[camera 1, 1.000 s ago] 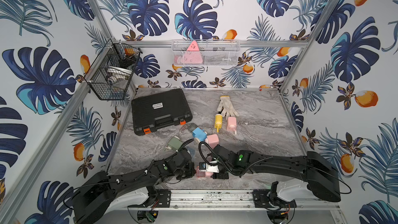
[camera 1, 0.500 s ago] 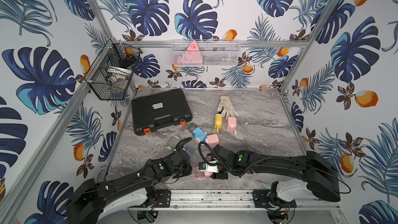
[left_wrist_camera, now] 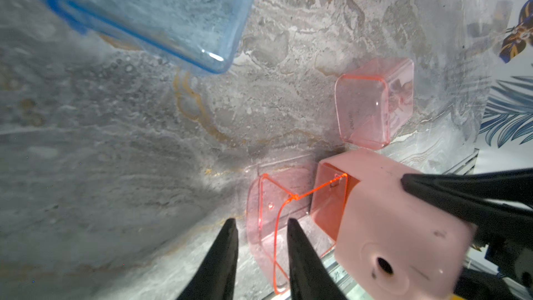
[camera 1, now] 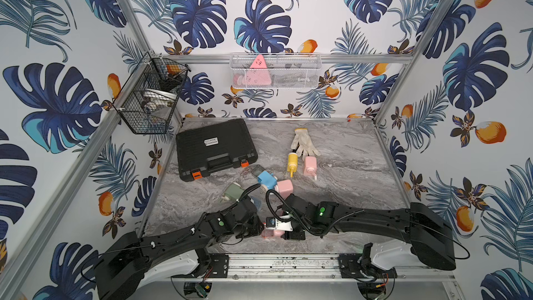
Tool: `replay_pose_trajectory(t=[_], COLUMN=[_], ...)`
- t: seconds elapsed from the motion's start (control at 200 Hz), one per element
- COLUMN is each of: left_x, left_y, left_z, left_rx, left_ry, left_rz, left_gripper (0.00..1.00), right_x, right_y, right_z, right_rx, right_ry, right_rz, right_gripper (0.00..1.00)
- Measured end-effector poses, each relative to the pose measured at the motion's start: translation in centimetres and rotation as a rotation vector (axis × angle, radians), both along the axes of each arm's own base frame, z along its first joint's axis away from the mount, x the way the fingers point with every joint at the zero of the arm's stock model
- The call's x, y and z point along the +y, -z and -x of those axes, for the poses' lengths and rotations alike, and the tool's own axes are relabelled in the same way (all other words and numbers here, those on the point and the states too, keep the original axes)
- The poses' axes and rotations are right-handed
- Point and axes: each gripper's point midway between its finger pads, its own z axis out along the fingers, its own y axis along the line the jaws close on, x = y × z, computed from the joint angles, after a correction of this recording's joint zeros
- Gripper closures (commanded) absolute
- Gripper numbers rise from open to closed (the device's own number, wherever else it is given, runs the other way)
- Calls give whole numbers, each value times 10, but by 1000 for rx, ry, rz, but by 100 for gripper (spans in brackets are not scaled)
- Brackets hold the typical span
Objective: Put the tray back into the pencil sharpener
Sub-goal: Close the container of the pencil sharpener.
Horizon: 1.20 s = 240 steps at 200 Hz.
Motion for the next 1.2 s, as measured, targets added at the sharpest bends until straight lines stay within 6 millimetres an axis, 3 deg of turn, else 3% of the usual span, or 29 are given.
replay_pose_trajectory(t=[0.491, 0.686, 1.202], left_x=[-6, -6, -18], left_y=[5, 5, -8], left_z=[-2, -2, -4], left_rx=[1, 3, -24], left_ry=[45, 55, 129], left_rz=[-30, -45, -35], left_gripper=[91, 91, 77], right_x=[2, 3, 6], right_y=[-2, -2, -1], right_z=[0, -1, 0], right_rx=[6, 6, 12], right_ry=[18, 20, 16], right_rz=[-18, -23, -30], right_gripper=[70, 70, 70])
